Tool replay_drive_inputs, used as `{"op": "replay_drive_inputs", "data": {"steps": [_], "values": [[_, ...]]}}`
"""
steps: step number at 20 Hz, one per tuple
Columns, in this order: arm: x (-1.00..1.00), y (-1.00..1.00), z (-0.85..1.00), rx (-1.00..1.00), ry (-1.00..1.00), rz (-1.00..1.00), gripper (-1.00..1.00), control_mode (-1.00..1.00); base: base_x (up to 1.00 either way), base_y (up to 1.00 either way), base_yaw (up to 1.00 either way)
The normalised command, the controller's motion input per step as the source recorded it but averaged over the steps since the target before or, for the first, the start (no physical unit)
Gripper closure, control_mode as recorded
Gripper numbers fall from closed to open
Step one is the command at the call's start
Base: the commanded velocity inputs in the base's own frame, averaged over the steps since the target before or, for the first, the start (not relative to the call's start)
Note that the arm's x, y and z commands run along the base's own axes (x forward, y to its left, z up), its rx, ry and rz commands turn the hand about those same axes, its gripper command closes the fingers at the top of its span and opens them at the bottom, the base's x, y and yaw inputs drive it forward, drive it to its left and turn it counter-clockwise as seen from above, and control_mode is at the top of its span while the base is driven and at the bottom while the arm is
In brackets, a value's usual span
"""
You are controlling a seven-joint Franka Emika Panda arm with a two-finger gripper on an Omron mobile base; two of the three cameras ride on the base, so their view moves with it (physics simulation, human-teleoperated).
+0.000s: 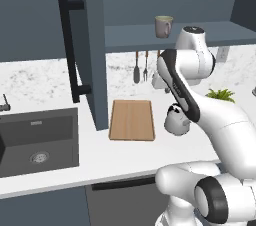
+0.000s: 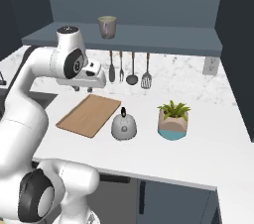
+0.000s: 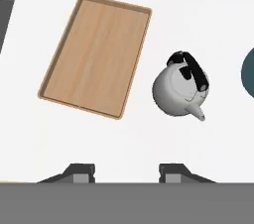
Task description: Pick the kettle from the counter and place it on the tray. Then pick the mug from the cabinet and place it on the tray. Then close the cabinet doors.
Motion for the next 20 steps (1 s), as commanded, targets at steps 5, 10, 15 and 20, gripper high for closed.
{"op": "replay_drive_inputs", "data": {"steps": [5, 10, 15, 20], "values": [[-0.31, -0.03, -0.01, 0.0, -0.17, 0.0, -1.0, -1.0, 0.0, 0.0, 0.0], [-0.6, -0.57, -0.29, 0.02, -0.28, -0.06, -1.0, -1.0, 0.0, 0.0, 0.0], [-0.1, -0.76, -0.31, 0.03, 0.02, -0.05, -1.0, -1.0, 0.0, 0.0, 0.0], [0.06, -0.54, -0.17, 0.0, 0.05, 0.0, -1.0, -1.0, 0.0, 0.0, 0.0]]}}
